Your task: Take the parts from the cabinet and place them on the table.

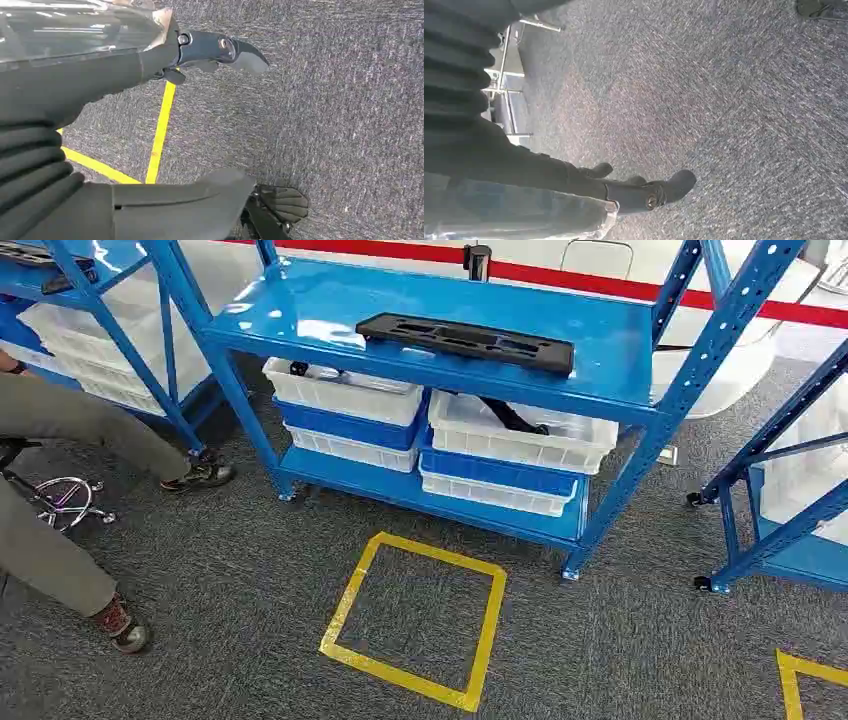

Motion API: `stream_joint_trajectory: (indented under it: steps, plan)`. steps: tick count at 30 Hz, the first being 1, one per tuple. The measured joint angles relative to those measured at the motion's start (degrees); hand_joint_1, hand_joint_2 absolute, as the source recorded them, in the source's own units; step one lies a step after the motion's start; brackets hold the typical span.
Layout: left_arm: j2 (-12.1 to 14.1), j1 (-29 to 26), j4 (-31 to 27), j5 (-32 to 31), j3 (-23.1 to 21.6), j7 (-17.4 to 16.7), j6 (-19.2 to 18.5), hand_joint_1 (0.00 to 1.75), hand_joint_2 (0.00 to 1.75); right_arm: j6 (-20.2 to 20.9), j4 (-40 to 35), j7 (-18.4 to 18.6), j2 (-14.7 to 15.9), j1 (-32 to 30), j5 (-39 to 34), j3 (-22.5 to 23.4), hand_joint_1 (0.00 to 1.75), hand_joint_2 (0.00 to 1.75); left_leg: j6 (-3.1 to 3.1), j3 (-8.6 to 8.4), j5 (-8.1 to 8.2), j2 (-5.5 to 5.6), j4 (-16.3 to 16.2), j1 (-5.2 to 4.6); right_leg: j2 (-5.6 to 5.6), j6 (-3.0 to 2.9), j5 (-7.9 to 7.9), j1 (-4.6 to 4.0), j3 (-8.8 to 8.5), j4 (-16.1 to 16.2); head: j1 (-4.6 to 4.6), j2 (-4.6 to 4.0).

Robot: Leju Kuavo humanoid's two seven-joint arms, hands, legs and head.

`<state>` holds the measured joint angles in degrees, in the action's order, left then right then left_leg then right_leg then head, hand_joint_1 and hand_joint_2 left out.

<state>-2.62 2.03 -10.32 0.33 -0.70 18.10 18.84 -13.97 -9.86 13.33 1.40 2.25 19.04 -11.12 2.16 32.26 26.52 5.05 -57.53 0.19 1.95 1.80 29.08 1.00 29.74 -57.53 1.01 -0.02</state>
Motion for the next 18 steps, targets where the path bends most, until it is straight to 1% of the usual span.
stream_joint_trajectory:
  steps: [1,2,5,18]
  plan:
    - [0.0,0.0,0.0,0.0,0.0,0.0,0.0,0.00,1.75,-0.1,0.0,0.0,0.0,0.0,0.0,0.0,0.00,1.75,-0.30,-0.04,0.08,-0.01,0.0,0.00,0.00,-0.04,0.03,-0.11,0.10,0.0,-0.02,0.00]
    - [0.0,0.0,0.0,0.0,0.0,0.0,0.0,0.00,0.00,-0.4,0.0,0.0,0.0,0.0,0.0,0.0,0.00,1.75,-0.62,-0.07,0.16,-0.01,0.0,-0.01,0.00,-0.09,0.08,-0.11,0.27,0.0,-0.02,0.00]
    - [0.0,0.0,0.0,0.0,0.0,0.0,0.0,0.00,0.00,-0.8,0.0,-0.1,0.1,0.0,0.0,0.0,0.00,1.75,-0.80,-0.08,0.23,-0.08,0.0,-0.09,0.00,-0.13,0.12,-0.08,0.22,0.0,-0.04,0.00]
    - [0.0,0.0,0.0,0.1,0.0,0.0,-0.1,0.00,0.00,-1.0,0.0,0.0,0.1,0.0,-0.4,0.1,0.00,1.75,-0.72,-0.08,0.22,-0.16,-0.1,-0.64,0.00,-0.07,0.09,0.32,0.07,0.2,-0.04,0.00]
